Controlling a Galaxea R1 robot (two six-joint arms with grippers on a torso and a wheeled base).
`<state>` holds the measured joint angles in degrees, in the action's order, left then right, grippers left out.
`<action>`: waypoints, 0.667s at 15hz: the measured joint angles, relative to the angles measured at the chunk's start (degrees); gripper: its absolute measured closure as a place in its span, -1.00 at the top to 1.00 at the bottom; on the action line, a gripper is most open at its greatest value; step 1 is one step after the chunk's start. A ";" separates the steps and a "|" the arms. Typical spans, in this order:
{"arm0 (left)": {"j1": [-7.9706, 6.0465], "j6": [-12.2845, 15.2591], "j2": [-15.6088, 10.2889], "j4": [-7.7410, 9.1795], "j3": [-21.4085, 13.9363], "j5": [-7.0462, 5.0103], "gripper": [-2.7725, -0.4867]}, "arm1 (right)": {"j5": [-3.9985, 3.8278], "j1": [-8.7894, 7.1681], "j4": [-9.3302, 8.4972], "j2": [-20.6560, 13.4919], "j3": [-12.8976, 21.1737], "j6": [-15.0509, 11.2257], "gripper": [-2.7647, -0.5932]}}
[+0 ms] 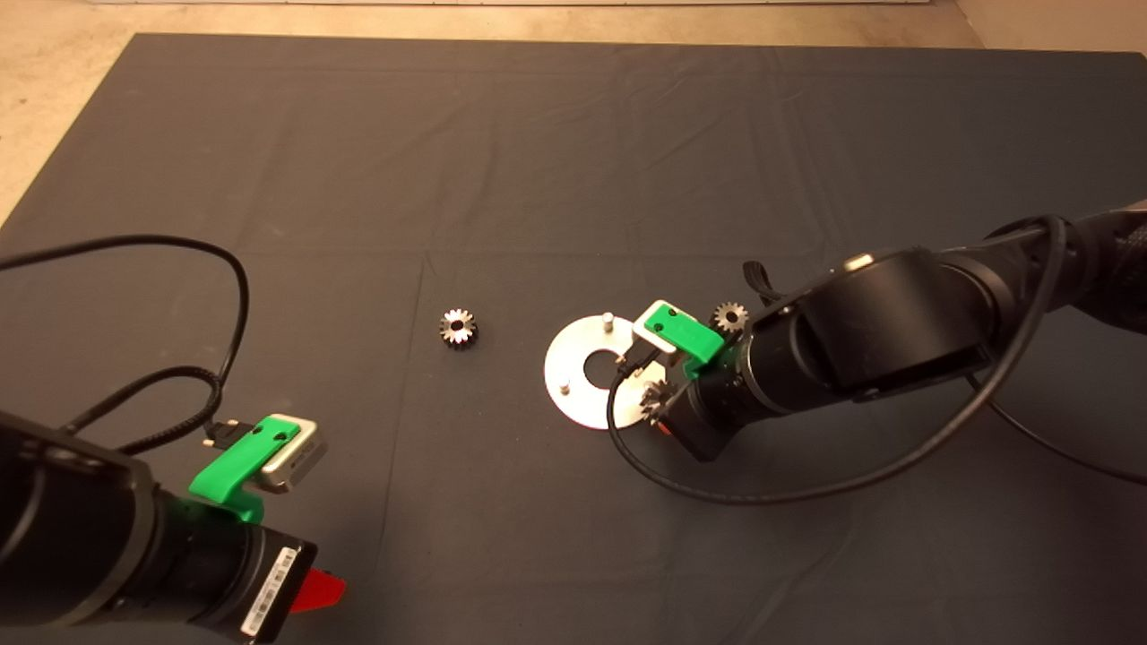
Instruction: Install three planetary gears onto the carrier pins
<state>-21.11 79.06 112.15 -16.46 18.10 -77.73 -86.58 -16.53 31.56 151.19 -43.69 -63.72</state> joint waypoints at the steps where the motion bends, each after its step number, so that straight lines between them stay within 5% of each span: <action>1: 0.00 0.02 -0.02 -0.02 0.00 0.06 -0.28 | -0.07 0.00 0.00 0.11 -1.04 0.02 -0.85; 10: 0.00 0.02 -0.16 -0.02 0.00 0.20 -0.28 | -0.24 0.02 0.00 1.99 -4.07 0.46 -0.85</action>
<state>-21.11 79.08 111.99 -16.48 18.10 -77.53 -86.82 -16.51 31.56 153.17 -47.76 -63.26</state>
